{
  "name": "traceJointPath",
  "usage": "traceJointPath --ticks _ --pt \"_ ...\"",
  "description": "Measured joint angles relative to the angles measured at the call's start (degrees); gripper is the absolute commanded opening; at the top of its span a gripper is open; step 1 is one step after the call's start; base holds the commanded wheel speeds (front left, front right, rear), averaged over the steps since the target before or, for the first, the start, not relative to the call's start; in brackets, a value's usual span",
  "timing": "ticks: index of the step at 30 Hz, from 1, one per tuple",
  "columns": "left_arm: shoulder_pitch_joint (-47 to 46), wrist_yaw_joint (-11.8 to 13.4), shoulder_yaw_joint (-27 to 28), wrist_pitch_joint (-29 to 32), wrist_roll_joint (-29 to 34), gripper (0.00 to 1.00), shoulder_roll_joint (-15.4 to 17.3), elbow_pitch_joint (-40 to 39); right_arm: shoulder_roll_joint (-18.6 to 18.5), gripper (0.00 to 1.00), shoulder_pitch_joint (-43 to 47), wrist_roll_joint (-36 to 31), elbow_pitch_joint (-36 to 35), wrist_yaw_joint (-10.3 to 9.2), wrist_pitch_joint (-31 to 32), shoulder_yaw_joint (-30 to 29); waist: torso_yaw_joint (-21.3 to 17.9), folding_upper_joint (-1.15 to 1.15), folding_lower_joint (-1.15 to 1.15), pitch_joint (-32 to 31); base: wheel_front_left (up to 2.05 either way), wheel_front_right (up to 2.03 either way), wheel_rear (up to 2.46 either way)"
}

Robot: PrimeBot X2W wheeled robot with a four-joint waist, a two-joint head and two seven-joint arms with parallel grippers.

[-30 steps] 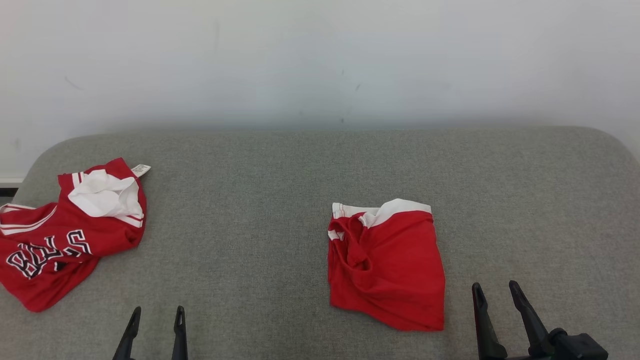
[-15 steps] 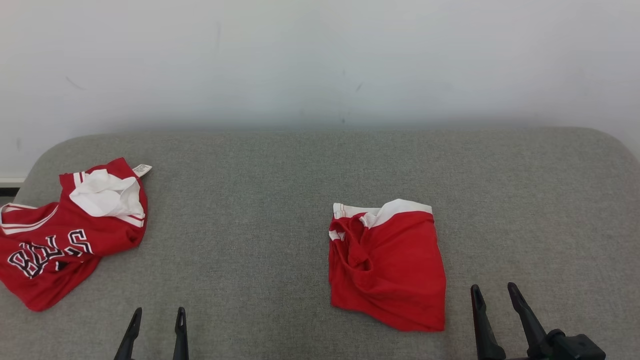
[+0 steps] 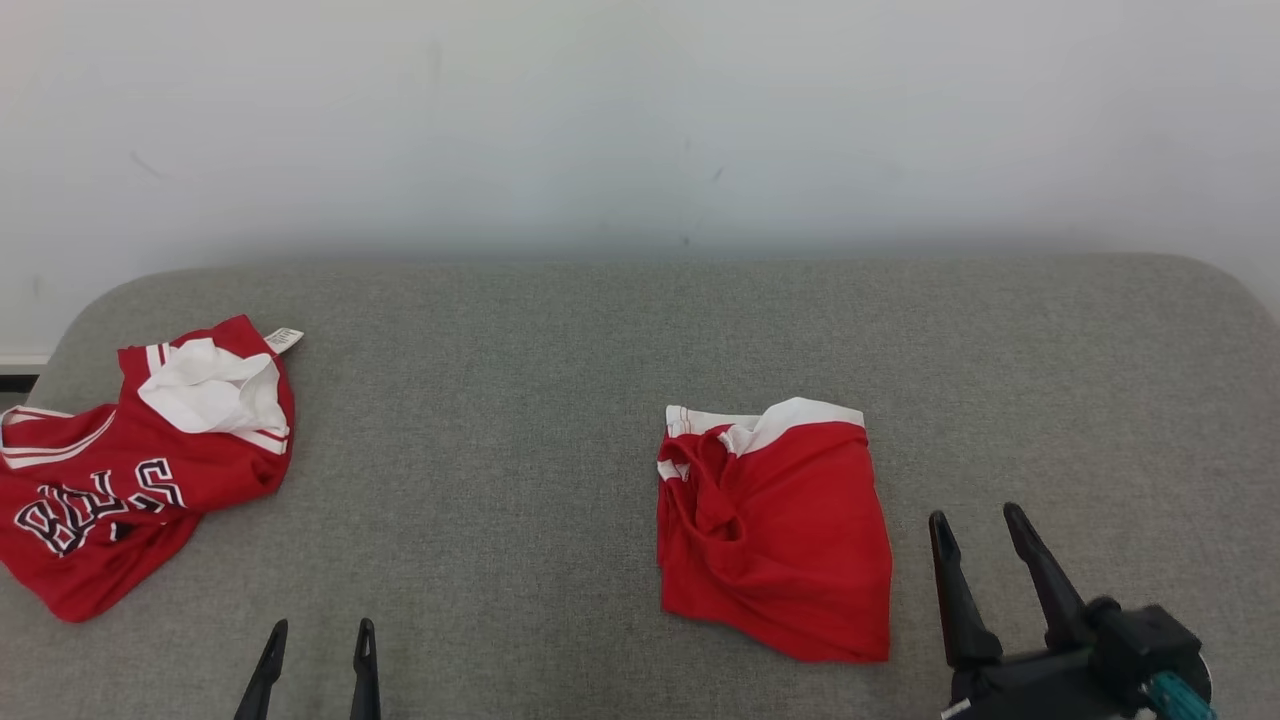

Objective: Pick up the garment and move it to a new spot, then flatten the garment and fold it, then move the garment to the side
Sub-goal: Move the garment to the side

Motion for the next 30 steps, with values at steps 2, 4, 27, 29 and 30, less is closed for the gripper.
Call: traceJointPath --ticks 2,4,27,29,30 --pt "-0.04 0.00 -0.20 0.00 0.00 1.00 -0.01 0.00 -0.93 1.00 -3.08 0.71 1.54 0.00 0.00 0.87 0.06 0.00 0.00 0.15 0.00 0.00 0.00" --pt "-0.19 0.00 -0.45 0.00 0.00 1.00 -0.01 0.01 -1.72 1.00 -6.57 1.59 2.93 0.00 0.00 1.47 0.18 0.00 0.00 0.38 0.00 0.00 0.00" --pt "-5.89 0.42 -3.26 0.00 -0.49 1.00 -0.04 0.69 -3.91 1.00 -30.45 5.10 41.20 0.00 7.70 6.84 4.03 0.01 0.01 8.02 0.00 0.00 0.00" --pt "-6.08 0.46 -3.27 0.00 -0.65 1.00 -0.04 0.86 -3.54 1.00 -30.50 5.17 42.88 0.00 7.66 7.93 4.10 0.01 0.01 8.45 0.00 0.00 0.00" --pt "-6.16 0.51 -3.31 0.00 -0.74 1.00 -0.04 0.97 -3.21 1.00 -30.50 5.57 43.47 0.00 7.53 8.43 4.07 0.01 0.01 8.56 0.00 0.00 0.00"
